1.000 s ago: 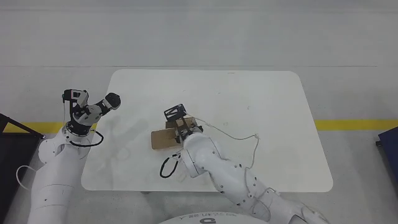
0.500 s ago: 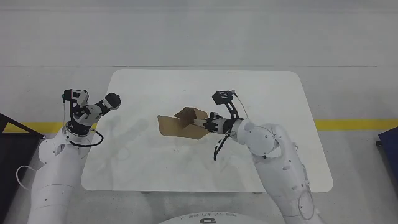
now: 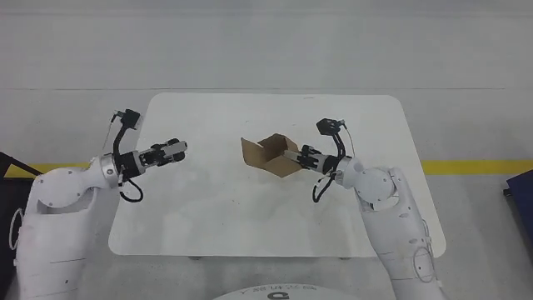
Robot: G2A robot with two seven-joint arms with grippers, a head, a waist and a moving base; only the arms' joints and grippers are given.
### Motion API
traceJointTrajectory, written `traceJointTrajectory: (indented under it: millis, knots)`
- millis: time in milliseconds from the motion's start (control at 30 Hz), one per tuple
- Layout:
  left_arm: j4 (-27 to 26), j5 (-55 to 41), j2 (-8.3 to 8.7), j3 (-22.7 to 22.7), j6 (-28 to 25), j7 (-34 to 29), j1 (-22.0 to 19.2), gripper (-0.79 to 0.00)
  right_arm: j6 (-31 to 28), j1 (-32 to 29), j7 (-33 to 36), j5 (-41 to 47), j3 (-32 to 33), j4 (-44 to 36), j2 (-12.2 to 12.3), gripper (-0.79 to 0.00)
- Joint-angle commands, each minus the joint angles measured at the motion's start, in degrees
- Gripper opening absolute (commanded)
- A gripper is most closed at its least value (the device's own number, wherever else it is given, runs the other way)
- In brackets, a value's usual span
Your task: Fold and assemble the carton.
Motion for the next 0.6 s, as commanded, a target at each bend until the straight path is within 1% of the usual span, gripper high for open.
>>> traceJointTrajectory:
  millis: [0,100,167,233,300,333,467,567]
  knots:
    - [-6.7,5.9,0.23,1.4,6.2,-0.9,-0.3,0.0,-0.2,0.3,-0.9,-0.7,-0.4,0.8,0.1,-0.499]
    - [-11.2,11.5,0.5,5.3,12.1,-3.6,-2.4,0.0,-1.2,0.4,-1.7,-1.2,-1.4,1.6,0.3,-0.499]
    - [-12.2,16.4,0.58,8.6,15.4,-4.2,-4.6,0.0,-2.0,0.4,-1.9,-1.5,-2.0,1.8,0.5,-0.496]
    - [-12.0,20.0,0.5,12.4,18.1,-4.6,-7.1,0.0,-2.5,0.3,-2.2,-1.7,-2.4,1.9,0.6,-0.493]
    - [-10.7,20.3,0.22,16.1,20.2,-5.0,-9.5,0.0,-3.2,0.0,-2.3,-1.8,-2.7,1.6,0.8,-0.493]
    - [-9.6,20.3,0.06,17.6,21.3,-4.9,-10.8,-0.012,-3.4,-0.2,-2.4,-1.9,-2.8,1.5,0.9,-0.493]
    - [-5.2,21.2,-0.6,23.6,25.8,-4.6,-15.0,-0.117,-3.9,-0.6,-2.6,-2.0,-3.2,1.0,1.3,-0.496]
    - [-2.5,22.4,-1.13,27.6,28.3,-3.5,-17.3,-0.154,-4.1,-0.6,-2.6,-1.9,-3.3,0.6,1.5,-0.496]
